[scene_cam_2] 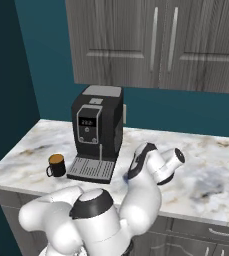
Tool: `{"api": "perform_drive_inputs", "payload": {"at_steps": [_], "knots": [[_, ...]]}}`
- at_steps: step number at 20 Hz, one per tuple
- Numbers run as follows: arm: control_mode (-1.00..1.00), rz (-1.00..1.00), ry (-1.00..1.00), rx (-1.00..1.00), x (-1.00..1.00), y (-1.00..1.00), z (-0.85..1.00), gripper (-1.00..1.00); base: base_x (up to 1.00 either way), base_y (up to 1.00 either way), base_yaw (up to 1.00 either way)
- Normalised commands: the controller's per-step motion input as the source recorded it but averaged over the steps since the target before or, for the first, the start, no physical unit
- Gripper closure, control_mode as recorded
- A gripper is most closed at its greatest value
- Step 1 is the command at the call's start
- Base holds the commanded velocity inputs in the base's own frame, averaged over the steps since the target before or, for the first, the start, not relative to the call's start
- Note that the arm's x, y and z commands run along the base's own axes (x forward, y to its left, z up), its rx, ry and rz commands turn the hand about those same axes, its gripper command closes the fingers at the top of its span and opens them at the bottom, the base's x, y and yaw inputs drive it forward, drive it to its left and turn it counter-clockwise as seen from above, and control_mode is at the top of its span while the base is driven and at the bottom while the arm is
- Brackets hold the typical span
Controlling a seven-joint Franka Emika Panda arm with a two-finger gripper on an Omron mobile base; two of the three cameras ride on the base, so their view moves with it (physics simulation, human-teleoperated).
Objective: Take a sugar cube from the saucer and place it inside the coffee. Then, grab milk from the fridge and place it next to the coffee on the counter to sweeten the coffee.
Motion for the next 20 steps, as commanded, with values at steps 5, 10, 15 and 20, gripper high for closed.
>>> {"api": "perform_drive_inputs", "payload": {"at_steps": [5,10,15,20], "knots": [[-1.0,0.0,0.0,-0.02,0.06,0.0,-0.2,-1.0,0.0,0.0,0.0],[-1.0,0.0,0.0,-0.01,0.0,0.01,-0.15,1.0,0.0,0.0,0.0],[-1.0,0.0,0.0,0.0,0.0,0.0,0.0,1.0,0.0,0.0,0.0],[-1.0,0.0,-0.07,0.0,-0.48,0.01,0.03,1.0,0.0,0.0,0.0]]}}
